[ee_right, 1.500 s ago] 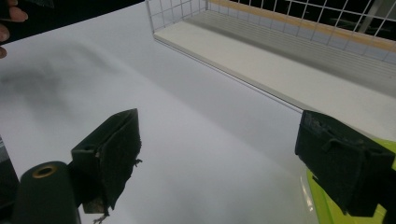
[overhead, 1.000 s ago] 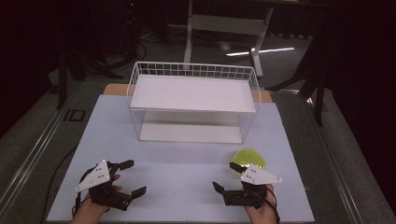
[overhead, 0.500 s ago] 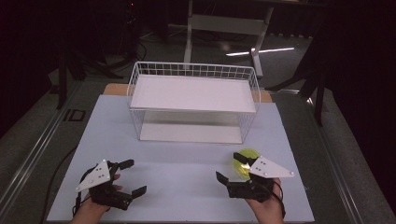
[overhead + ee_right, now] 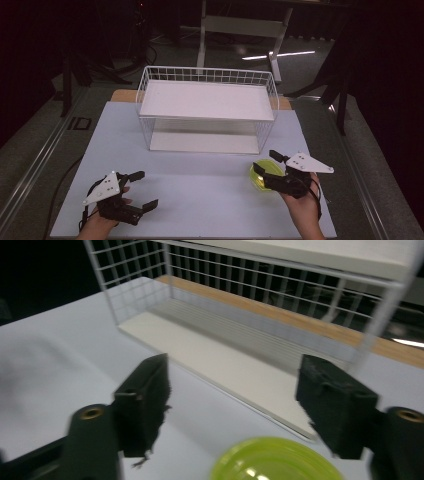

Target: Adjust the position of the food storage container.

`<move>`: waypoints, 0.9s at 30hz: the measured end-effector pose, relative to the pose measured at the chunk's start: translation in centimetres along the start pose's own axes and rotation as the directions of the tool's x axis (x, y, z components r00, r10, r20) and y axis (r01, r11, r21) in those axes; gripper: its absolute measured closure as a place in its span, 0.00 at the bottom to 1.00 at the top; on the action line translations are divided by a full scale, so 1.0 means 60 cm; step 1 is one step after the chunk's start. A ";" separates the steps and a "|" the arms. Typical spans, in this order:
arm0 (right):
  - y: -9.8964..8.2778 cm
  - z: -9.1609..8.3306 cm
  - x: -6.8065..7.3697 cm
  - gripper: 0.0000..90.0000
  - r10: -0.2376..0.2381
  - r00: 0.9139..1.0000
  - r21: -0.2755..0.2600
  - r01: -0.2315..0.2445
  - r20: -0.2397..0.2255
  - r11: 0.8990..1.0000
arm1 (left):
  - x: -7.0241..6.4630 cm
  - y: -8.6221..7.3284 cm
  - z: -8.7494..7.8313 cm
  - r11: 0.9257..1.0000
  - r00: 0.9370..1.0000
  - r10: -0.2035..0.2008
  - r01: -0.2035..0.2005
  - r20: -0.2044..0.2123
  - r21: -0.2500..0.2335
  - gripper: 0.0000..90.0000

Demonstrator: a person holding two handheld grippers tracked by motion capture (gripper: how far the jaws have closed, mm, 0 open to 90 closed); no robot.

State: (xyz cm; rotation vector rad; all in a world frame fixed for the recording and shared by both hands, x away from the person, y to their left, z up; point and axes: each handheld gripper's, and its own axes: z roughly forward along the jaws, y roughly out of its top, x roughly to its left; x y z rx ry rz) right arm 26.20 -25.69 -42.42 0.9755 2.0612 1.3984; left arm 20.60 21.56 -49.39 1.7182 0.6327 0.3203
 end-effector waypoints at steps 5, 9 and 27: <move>-0.018 -0.007 -0.030 0.50 0.016 0.997 0.025 -0.018 0.073 1.000 | -0.001 0.000 0.000 1.000 1.000 0.003 -0.003 0.002 -0.001 0.02; -0.036 -0.011 -0.054 0.56 0.029 0.989 0.059 -0.038 0.143 0.998 | -0.001 0.000 0.001 1.000 1.000 0.005 -0.005 0.003 0.002 0.02; -0.124 -0.013 -0.106 1.00 0.097 0.948 0.225 -0.170 0.302 0.959 | -0.001 0.000 0.003 1.000 1.000 0.015 -0.015 0.006 0.007 0.02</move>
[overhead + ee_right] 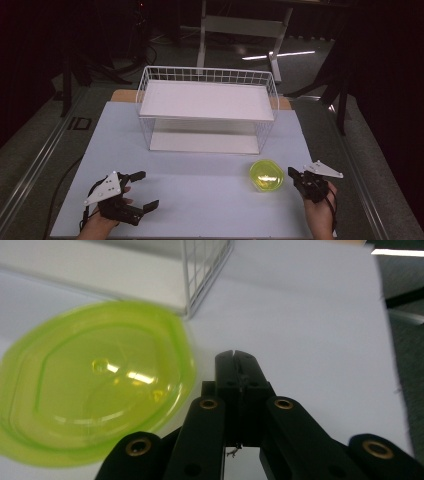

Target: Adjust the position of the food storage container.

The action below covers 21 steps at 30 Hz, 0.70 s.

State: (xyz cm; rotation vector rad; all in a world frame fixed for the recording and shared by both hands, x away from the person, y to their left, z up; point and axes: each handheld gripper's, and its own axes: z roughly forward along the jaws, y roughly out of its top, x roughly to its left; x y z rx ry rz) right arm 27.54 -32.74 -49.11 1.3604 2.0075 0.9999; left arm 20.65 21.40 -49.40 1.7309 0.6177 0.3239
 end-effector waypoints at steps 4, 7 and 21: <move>-0.009 0.009 0.001 1.00 0.009 1.000 0.025 -0.009 -0.007 1.000 | 0.000 0.000 0.001 1.000 1.000 -0.001 0.001 0.001 0.001 0.02; -0.020 0.021 0.003 1.00 0.022 1.000 0.060 -0.022 -0.014 0.998 | 0.000 0.001 0.001 1.000 1.000 0.002 -0.002 0.002 0.002 0.01; -0.033 0.047 0.042 1.00 0.004 0.994 0.134 0.011 -0.110 0.991 | -0.002 0.002 0.002 1.000 1.000 0.010 -0.010 0.004 0.003 0.02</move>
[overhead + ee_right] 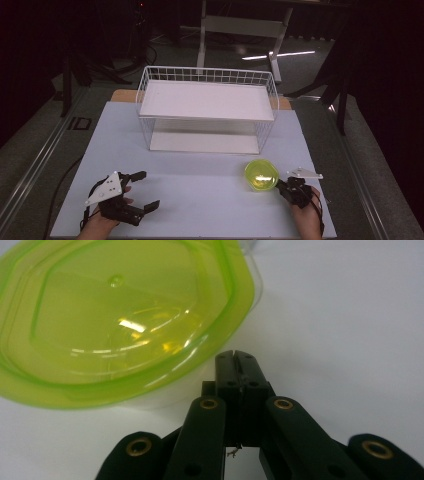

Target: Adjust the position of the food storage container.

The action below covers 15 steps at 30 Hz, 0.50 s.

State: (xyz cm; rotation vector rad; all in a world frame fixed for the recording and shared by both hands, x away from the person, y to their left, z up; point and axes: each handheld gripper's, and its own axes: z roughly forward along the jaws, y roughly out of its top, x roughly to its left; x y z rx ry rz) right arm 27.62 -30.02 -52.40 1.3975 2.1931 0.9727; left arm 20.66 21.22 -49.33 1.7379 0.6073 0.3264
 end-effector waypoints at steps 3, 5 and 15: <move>0.008 0.008 0.016 1.00 -0.029 0.999 0.003 0.029 -0.026 1.000 | -0.001 0.000 0.001 1.000 1.000 0.002 -0.002 0.000 0.000 0.02; 0.016 0.014 0.027 1.00 -0.041 0.998 0.004 0.041 -0.047 0.999 | -0.001 0.000 0.001 1.000 1.000 0.004 -0.004 0.000 0.003 0.02; 0.035 0.042 0.066 1.00 -0.092 0.991 0.033 0.096 -0.101 0.995 | -0.001 0.000 -0.001 1.000 1.000 0.009 -0.009 0.002 0.000 0.02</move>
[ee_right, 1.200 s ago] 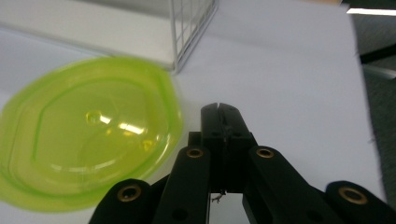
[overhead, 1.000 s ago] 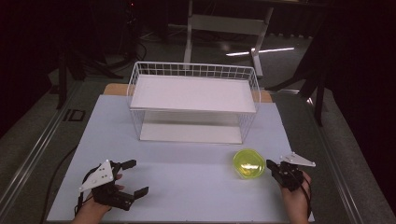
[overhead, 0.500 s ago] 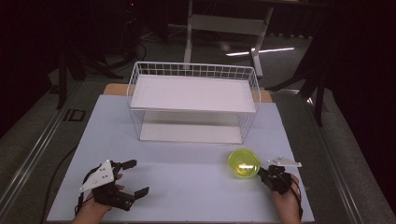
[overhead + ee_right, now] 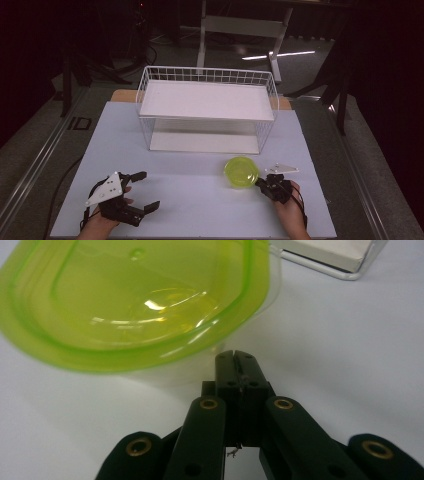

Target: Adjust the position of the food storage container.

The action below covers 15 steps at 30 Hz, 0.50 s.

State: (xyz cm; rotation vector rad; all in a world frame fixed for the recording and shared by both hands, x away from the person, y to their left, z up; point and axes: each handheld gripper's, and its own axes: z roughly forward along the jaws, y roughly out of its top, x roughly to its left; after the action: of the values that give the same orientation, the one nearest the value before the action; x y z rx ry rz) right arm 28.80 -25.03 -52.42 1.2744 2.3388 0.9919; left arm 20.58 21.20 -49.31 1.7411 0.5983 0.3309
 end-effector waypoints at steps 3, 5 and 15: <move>0.005 0.000 -0.012 1.00 0.012 1.000 -0.012 -0.012 0.020 1.000 | 0.000 0.000 0.000 1.000 1.000 0.000 0.000 -0.001 -0.001 0.02; 0.008 0.002 -0.018 1.00 0.019 0.999 -0.012 -0.019 0.029 1.000 | 0.001 0.000 0.000 1.000 1.000 0.001 -0.001 0.000 0.000 0.02; 0.016 0.025 0.001 1.00 0.040 0.999 -0.013 -0.040 -0.023 0.999 | -0.001 0.000 0.001 1.000 1.000 0.006 -0.006 0.000 0.003 0.01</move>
State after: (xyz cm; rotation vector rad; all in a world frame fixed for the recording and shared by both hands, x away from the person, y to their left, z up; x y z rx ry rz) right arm 30.18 -23.99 -52.80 1.3166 2.3280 1.0382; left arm 20.58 21.13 -49.29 1.7459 0.5934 0.3343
